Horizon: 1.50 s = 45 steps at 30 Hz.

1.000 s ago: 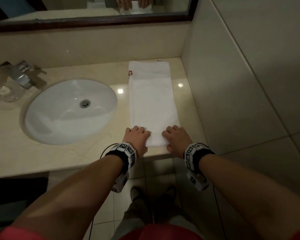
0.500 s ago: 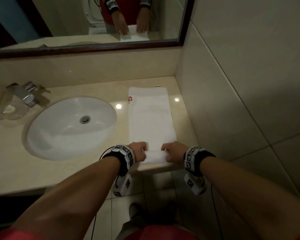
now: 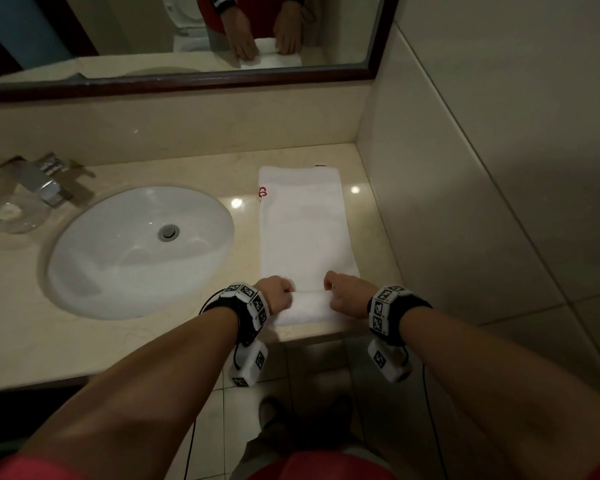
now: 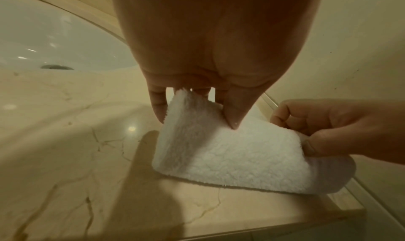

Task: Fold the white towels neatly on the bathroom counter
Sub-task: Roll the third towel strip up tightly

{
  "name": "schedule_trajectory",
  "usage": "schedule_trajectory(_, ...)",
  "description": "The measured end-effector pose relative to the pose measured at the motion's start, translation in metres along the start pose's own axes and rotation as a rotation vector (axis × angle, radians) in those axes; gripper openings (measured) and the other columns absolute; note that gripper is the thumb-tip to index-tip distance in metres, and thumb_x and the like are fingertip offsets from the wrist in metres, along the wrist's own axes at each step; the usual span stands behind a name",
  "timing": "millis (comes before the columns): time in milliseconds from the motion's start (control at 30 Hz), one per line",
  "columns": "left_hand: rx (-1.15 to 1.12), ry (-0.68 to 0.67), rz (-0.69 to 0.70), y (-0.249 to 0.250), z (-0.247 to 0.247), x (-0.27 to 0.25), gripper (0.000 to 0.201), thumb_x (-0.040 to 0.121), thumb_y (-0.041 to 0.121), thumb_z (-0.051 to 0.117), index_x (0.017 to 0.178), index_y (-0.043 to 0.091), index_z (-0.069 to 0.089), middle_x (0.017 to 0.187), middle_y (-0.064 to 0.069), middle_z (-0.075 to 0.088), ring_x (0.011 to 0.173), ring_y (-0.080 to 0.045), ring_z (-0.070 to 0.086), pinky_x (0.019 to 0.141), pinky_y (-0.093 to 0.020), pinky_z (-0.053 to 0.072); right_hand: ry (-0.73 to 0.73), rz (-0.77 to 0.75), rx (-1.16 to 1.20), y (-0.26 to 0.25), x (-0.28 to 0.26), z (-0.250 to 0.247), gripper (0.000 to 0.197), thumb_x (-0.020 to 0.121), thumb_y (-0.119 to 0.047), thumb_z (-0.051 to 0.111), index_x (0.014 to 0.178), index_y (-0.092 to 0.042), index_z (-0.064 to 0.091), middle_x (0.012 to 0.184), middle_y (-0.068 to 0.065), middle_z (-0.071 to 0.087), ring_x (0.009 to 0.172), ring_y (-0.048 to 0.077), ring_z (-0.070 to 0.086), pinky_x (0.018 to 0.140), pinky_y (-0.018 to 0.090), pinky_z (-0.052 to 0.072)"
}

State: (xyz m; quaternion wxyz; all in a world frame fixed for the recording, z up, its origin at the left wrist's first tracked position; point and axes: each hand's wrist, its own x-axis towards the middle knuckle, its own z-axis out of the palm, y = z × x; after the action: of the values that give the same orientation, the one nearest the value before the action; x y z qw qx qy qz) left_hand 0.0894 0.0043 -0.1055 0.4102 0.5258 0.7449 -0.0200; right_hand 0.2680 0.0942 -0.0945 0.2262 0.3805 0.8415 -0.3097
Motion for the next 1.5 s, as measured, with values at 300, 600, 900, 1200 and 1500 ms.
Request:
schedule_trajectory(300,0.179,0.145,0.014,0.002,0.003,0.004,0.03,0.087,0.019,0.047,0.108,0.025,0.067,0.113,-0.002,0.058,0.102,-0.023,0.057,0.09,-0.039,0.051,0.159,-0.073,-0.211,0.012,0.011,0.009,0.034,0.096,-0.025,0.043,0.128,-0.025,0.055,0.124,0.006,0.049,0.111,0.025,0.046,0.093,0.037,0.039)
schedule_trajectory(600,0.224,0.251,0.167,0.016,0.005,-0.005,0.018,0.082,0.007,0.052,0.085,0.023,0.057,0.095,0.003,0.055,0.092,-0.021,0.056,0.08,-0.03,0.047,0.34,-0.168,-0.366,0.002,0.0,0.012,0.032,0.088,-0.01,0.057,0.117,-0.02,0.053,0.114,0.005,0.051,0.102,0.023,0.047,0.082,0.031,0.039)
schedule_trajectory(900,0.59,0.296,0.203,0.009,0.026,-0.027,0.062,0.08,0.048,0.063,0.132,0.022,0.04,0.134,-0.004,0.041,0.12,-0.026,0.039,0.1,-0.041,0.033,0.29,-0.219,-0.536,0.002,-0.011,0.019,0.04,0.083,-0.029,0.054,0.119,-0.014,0.05,0.117,0.008,0.05,0.107,0.027,0.046,0.088,0.038,0.037)
schedule_trajectory(1200,0.654,0.41,0.128,0.013,0.041,-0.021,0.058,0.076,0.028,0.062,0.129,0.016,0.042,0.128,-0.008,0.044,0.113,-0.029,0.042,0.094,-0.043,0.032,0.275,-0.153,-0.612,0.005,-0.006,0.032,0.07,0.072,-0.015,0.065,0.137,-0.013,0.038,0.127,0.01,0.044,0.113,0.03,0.043,0.097,0.041,0.036)
schedule_trajectory(1500,0.592,0.355,0.142,0.014,0.034,-0.015,0.06,0.077,0.033,0.065,0.13,0.02,0.042,0.13,-0.004,0.045,0.116,-0.026,0.042,0.097,-0.042,0.034,0.262,-0.137,-0.591,0.001,-0.006,0.021,0.057,0.081,-0.018,0.061,0.134,-0.016,0.041,0.126,0.008,0.044,0.114,0.028,0.043,0.097,0.041,0.036)
